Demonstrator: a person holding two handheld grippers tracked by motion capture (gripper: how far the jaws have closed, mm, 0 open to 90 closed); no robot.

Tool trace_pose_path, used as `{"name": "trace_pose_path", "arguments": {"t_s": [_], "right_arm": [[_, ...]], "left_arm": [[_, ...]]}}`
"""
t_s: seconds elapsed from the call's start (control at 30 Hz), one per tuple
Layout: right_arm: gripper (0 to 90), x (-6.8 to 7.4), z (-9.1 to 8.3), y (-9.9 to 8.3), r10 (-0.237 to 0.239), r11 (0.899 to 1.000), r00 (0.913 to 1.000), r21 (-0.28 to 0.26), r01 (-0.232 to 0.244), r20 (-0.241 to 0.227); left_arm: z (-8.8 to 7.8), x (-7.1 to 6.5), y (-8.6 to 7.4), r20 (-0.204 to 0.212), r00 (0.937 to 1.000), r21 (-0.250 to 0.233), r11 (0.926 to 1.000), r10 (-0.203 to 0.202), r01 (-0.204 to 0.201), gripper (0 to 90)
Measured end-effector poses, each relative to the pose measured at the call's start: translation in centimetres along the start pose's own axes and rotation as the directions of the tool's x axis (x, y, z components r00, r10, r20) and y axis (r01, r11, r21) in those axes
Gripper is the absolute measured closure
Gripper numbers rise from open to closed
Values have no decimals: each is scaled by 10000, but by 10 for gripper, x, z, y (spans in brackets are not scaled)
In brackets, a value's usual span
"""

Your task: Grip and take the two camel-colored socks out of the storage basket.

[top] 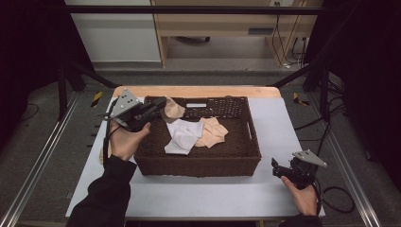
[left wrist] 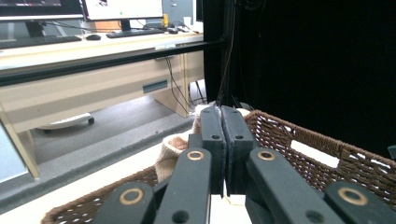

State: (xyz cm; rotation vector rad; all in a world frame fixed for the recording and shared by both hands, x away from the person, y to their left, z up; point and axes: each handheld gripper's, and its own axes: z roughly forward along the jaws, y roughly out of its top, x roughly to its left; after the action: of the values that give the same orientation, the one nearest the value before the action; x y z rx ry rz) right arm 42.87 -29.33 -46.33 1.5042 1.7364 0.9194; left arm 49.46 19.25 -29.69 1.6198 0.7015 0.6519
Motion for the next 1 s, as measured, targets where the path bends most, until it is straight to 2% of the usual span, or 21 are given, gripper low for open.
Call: {"name": "trace_pose_path", "arguments": {"t_s": [0.17,0.43,0.83,1.0], "right_arm": [[50,0,0,0,28,10000,10000,32,-28,0],[50,0,0,0,28,10000,10000,41,-28,22],[50,1,0,0,24,10000,10000,28,-24,29],[50,1,0,0,35,10000,10000,42,-35,52]], "left_arm": [[-18,9,8,-256,9997,-158,9999,1,-5,882],[-50,32,13,-943,9954,-403,9991,-163,125,882],[-93,60,10,-1834,9817,-762,9964,-513,378,882],[-106,71,-5,-2137,9744,-614,9964,-703,584,881]]}}
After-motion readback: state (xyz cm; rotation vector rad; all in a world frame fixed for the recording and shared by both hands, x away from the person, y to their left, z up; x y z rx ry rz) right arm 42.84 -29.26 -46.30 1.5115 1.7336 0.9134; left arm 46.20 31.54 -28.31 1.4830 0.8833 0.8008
